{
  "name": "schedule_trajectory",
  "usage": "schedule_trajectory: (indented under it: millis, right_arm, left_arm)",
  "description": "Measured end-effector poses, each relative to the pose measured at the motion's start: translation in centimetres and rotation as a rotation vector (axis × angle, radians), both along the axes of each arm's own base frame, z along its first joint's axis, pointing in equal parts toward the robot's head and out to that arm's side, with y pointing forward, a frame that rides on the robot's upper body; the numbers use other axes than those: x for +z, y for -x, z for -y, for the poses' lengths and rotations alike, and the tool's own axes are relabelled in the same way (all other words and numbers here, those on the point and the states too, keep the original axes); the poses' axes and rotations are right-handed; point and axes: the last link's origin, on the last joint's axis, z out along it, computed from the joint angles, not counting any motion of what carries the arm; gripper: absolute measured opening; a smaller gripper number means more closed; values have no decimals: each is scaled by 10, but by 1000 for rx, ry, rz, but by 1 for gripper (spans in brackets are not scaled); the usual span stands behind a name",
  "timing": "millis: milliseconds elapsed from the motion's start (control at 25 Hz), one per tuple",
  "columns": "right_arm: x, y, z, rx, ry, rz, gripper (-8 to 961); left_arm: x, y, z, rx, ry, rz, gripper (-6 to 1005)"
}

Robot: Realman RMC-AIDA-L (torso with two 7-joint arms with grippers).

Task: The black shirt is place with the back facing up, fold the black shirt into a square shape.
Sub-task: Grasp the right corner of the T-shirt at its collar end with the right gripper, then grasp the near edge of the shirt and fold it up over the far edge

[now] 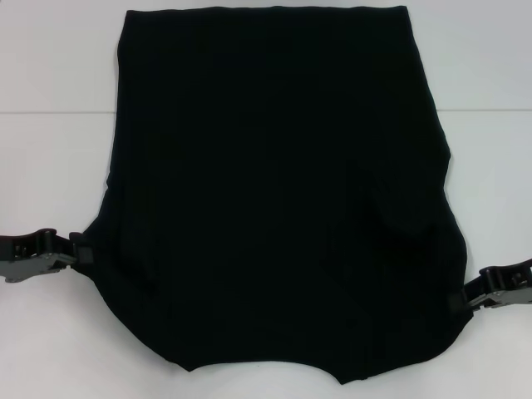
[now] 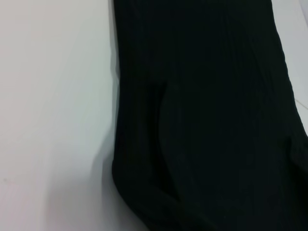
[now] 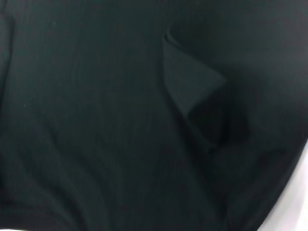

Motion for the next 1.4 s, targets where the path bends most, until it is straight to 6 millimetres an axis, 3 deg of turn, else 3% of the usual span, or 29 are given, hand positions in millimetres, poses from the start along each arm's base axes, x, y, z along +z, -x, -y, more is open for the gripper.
schedule_trajectory:
  millis: [280, 600, 1080, 1240, 1400]
  right_arm:
    - [1, -1, 0, -1, -3, 7, 84]
    - [12, -8, 12, -33, 7, -18, 45]
    - [51, -32, 70, -153, -35, -5, 45]
    - [53, -38, 83, -173, -29, -25, 45]
    - [48, -37, 81, -157, -40, -66, 45]
  left_arm:
    - [0, -1, 0, -4, 5, 1, 42]
    - [-3, -13, 8, -78, 85, 34, 42]
    - [-12, -25, 45, -140, 323, 107, 41]
    - [-21, -24, 62, -135, 396, 130, 42]
    - [-21, -25, 59, -139, 385, 130, 42]
